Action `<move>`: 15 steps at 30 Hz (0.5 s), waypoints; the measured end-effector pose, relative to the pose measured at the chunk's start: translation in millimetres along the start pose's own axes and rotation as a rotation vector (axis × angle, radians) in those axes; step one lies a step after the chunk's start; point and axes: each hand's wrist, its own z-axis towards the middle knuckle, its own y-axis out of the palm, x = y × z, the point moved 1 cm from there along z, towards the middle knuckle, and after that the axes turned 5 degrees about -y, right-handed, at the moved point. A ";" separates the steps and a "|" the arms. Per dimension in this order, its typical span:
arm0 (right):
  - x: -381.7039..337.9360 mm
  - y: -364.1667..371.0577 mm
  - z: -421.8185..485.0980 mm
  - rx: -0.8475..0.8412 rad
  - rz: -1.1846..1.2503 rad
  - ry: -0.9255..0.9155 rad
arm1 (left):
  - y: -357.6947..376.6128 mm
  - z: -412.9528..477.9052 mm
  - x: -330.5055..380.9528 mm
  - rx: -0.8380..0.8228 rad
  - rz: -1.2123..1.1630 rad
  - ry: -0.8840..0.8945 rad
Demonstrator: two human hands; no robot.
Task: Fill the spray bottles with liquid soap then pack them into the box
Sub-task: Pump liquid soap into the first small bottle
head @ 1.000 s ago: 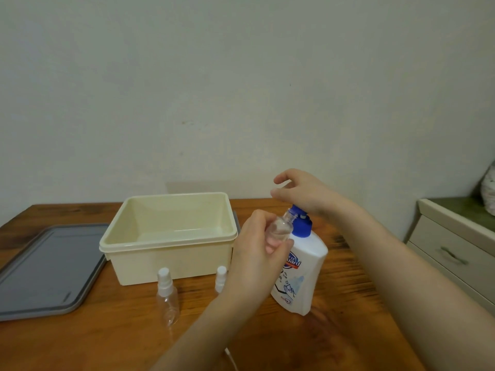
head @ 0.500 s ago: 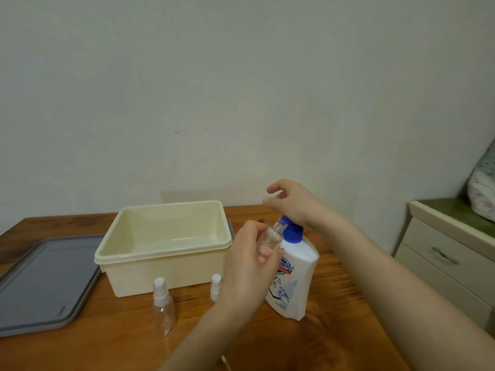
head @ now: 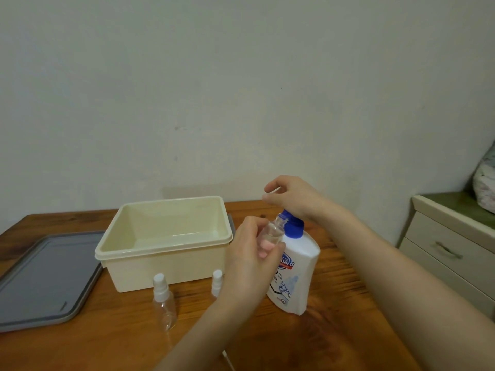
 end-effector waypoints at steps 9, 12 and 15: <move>7.3 4.1 1.3 0.062 0.067 -0.007 | 2.4 -0.5 -3.2 0.009 -0.044 -0.010; 8.1 6.5 -0.3 0.065 0.069 0.005 | 2.9 -3.4 -4.5 0.021 -0.053 -0.020; 1.4 -0.6 0.3 0.069 0.047 -0.017 | 0.5 -2.2 2.0 0.015 -0.047 0.007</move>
